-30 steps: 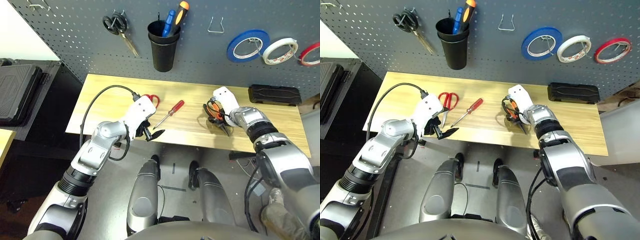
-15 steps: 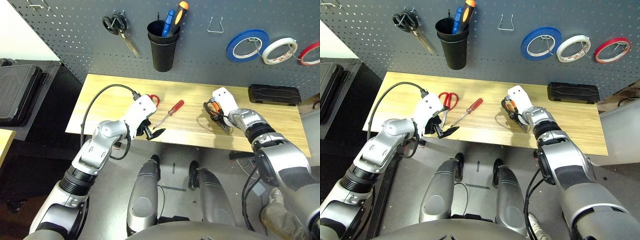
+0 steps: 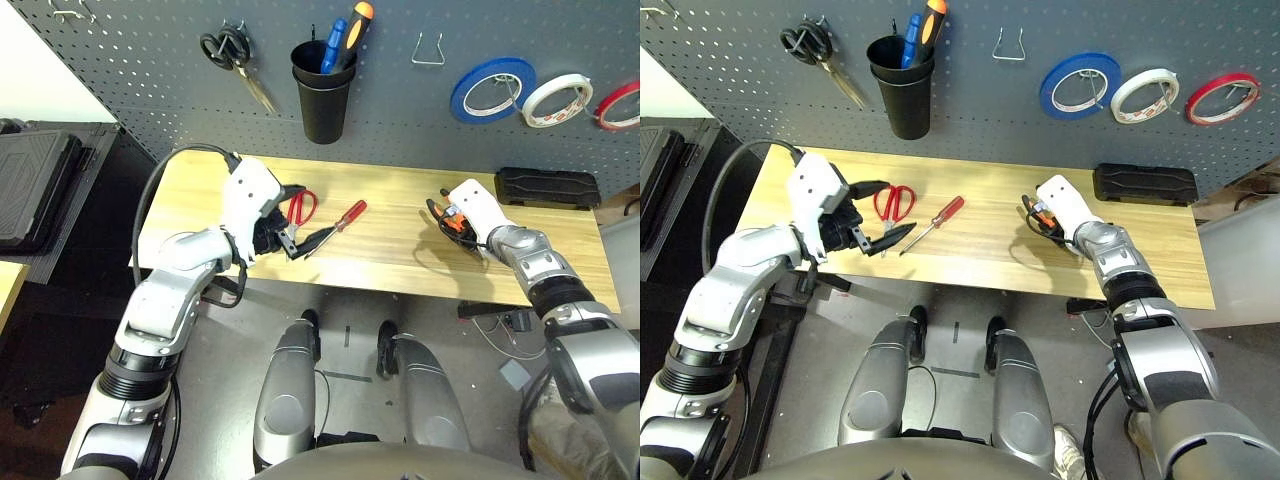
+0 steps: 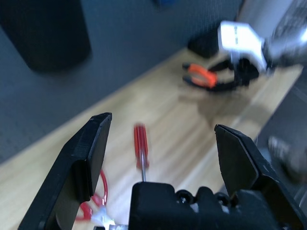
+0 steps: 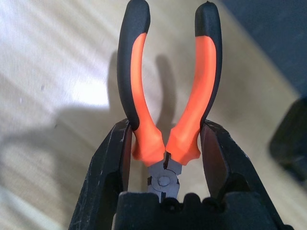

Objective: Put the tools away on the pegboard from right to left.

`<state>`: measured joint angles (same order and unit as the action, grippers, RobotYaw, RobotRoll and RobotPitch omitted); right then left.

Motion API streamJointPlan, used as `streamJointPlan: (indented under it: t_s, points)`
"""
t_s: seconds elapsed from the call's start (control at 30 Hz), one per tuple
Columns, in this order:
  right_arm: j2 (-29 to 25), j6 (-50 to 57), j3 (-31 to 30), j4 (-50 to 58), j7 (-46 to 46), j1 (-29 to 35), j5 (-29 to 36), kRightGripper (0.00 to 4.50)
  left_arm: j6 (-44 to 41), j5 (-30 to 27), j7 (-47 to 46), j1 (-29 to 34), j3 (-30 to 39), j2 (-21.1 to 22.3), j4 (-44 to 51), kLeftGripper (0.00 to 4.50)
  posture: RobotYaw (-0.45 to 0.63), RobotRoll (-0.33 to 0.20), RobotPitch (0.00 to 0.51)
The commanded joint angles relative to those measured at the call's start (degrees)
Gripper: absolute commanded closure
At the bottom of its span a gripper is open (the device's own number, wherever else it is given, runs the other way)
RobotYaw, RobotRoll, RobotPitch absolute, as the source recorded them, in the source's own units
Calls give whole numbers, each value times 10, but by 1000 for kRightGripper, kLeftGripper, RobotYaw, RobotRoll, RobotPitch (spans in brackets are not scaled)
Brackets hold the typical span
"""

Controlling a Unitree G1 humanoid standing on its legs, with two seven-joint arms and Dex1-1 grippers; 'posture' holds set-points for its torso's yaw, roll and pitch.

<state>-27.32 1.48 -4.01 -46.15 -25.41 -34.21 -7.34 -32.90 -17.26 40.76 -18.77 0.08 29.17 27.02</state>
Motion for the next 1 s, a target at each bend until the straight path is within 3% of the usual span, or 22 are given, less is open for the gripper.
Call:
streamJointPlan:
  t_s: [0.03,0.3,0.5,0.77,1.0]
  points:
    - [-14,-51,21,63,5,38,15,2240,-27,-45,-17,-5,23,-9,42,0,326,0,284]
    - [-18,-123,71,249,9,129,64,2240,-43,-111,-52,-33,61,-23,68,0,323,0,272]
    - [-37,-173,80,378,-10,169,78,2240,-35,-121,-52,-45,63,-12,49,0,298,0,268]
    - [-3,-193,97,465,43,110,81,2240,-25,-126,-46,-64,54,-8,29,0,270,0,265]
    - [48,-205,88,468,99,32,65,2240,-20,-126,-46,-76,47,-7,16,0,260,0,256]
